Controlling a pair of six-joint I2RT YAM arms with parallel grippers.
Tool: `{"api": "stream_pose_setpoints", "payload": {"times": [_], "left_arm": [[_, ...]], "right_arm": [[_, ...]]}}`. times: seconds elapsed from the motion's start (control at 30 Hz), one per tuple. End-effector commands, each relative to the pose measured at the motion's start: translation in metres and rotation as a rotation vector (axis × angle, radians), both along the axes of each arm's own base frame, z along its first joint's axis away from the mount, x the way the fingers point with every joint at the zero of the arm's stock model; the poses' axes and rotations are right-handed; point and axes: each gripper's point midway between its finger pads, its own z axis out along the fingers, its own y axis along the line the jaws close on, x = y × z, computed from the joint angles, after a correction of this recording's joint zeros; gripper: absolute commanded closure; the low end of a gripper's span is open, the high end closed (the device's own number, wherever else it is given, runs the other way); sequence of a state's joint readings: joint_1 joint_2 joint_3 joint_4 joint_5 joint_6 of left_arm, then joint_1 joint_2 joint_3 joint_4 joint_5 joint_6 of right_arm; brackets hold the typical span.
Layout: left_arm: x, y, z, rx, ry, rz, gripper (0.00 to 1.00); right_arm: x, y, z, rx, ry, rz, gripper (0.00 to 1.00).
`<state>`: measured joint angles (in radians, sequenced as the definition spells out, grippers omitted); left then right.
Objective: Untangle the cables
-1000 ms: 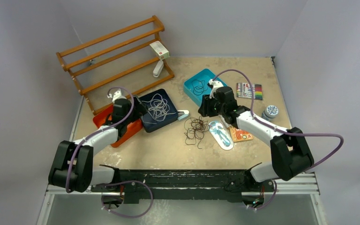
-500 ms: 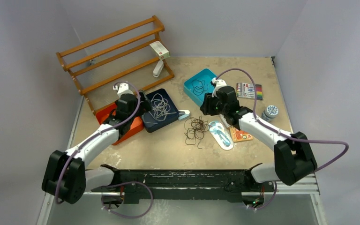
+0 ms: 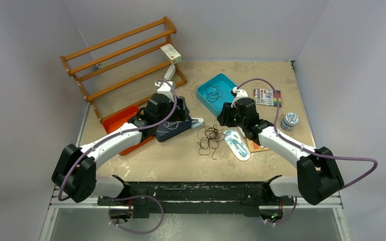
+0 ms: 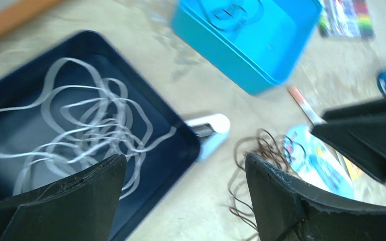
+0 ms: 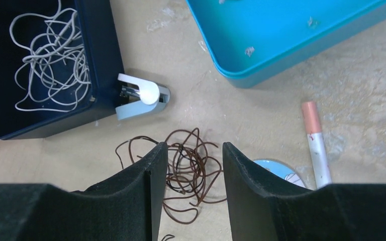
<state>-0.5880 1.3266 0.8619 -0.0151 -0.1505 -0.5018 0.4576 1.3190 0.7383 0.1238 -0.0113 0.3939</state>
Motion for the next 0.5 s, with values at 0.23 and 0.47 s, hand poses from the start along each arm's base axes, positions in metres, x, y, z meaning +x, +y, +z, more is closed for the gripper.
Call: {"api": "stream_pose_setpoints", "payload": {"times": [0.23,0.47], "left_arm": [[-0.006,-0.106,-0.011,0.040,-0.036,-0.481,0.16],[-0.012,-0.131,-0.035,0.096,-0.026,-0.626,0.19]], "right_arm": [[-0.005,-0.022,0.012,0.054,-0.043,-0.131,0.54],[-0.007,-0.027,0.015,0.028,-0.048,-0.129,0.55]]}}
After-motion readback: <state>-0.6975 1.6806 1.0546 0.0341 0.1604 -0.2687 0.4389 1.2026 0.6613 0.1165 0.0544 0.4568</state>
